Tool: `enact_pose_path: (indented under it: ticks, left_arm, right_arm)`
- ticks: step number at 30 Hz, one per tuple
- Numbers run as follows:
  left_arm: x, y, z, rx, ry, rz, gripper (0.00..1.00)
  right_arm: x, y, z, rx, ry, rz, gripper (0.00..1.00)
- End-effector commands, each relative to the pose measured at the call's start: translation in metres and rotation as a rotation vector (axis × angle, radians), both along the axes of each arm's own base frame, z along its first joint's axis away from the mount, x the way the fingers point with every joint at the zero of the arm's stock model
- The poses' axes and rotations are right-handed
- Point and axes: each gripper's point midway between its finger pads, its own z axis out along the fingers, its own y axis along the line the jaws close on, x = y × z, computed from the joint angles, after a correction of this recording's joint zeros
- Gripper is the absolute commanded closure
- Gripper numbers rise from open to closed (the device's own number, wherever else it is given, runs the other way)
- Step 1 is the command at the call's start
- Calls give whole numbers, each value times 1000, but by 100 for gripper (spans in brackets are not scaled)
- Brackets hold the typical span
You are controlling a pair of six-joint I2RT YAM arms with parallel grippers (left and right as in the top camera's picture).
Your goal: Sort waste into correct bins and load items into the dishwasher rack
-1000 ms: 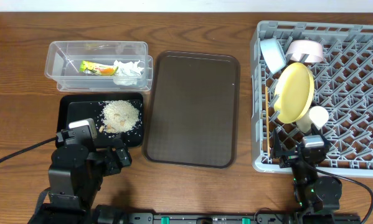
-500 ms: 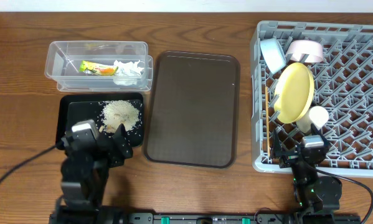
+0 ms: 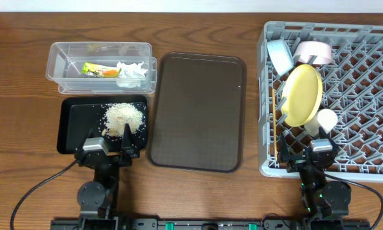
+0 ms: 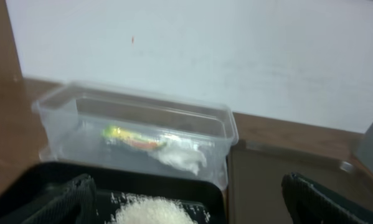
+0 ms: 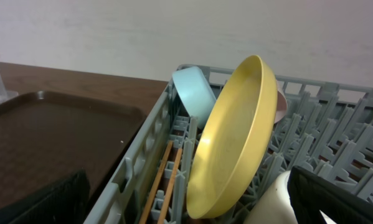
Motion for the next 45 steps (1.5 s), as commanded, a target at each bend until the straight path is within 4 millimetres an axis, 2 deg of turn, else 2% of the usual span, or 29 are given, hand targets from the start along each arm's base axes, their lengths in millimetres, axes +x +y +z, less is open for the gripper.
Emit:
enact_pose_path:
  ticks: [1, 3, 6, 7, 45]
  left_arm:
    - [1, -1, -6, 105, 3, -6, 2]
    - [1, -4, -15, 128, 36, -29, 2]
    - [-2, -10, -42, 105, 147, -69, 2]
    - [-2, -10, -45, 93, 156, -70, 2]
    - [-2, -11, -45, 67, 156, -74, 2]
  right_arm:
    - [0, -2, 0, -11, -2, -5, 1]
    - [0, -2, 0, -11, -2, -5, 1]
    - [0, -2, 0, -11, -2, -5, 1]
    - [0, -2, 0, -11, -2, -5, 1]
    - [0, -2, 0, -11, -2, -5, 1]
